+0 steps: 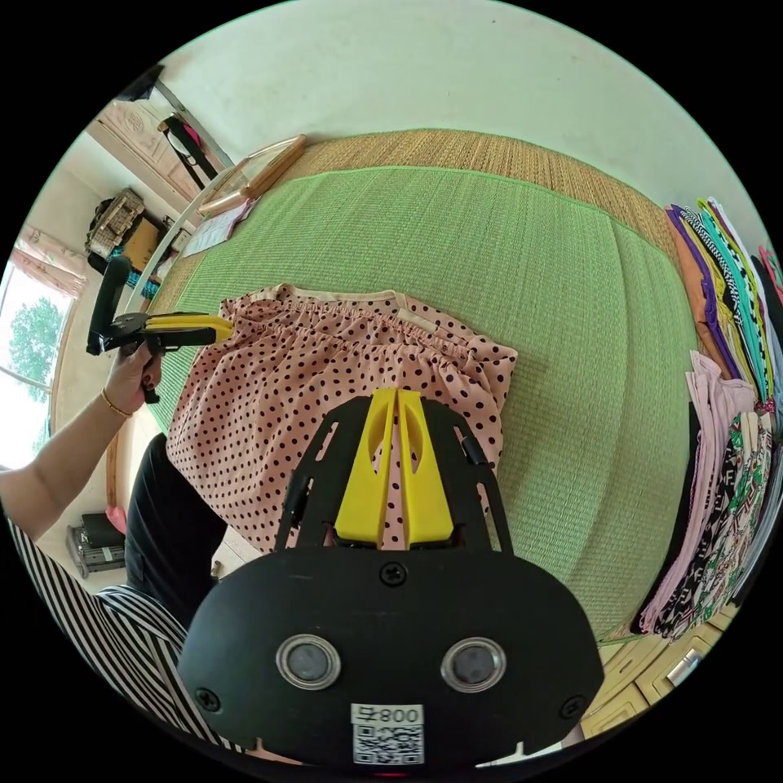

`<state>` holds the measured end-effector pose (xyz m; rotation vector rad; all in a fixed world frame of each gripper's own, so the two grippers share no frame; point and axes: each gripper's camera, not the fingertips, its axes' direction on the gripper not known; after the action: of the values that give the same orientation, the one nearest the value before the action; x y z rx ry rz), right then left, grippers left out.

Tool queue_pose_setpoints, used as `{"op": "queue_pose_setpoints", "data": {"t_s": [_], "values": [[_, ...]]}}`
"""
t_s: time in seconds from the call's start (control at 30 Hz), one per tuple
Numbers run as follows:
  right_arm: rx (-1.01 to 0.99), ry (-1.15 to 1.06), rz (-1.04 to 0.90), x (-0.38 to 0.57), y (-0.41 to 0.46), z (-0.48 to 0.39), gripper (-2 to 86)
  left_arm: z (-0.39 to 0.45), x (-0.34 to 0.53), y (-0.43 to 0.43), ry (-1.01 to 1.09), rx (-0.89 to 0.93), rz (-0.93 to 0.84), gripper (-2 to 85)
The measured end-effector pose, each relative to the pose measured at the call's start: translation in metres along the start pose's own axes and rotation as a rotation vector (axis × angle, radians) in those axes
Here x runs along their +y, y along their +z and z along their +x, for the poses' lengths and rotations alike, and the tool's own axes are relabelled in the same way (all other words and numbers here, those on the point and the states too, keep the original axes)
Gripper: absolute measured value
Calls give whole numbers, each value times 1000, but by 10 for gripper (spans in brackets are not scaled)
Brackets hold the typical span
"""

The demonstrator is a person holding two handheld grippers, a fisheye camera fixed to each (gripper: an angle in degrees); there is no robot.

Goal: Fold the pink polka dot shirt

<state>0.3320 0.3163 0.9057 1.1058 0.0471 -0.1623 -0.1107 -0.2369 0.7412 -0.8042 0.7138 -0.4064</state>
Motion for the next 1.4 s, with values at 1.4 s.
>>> {"op": "queue_pose_setpoints", "data": {"t_s": [1.4], "values": [[-104,83,46,-20,8,24,2,73,-110,38,344,-193,-130,28]]}}
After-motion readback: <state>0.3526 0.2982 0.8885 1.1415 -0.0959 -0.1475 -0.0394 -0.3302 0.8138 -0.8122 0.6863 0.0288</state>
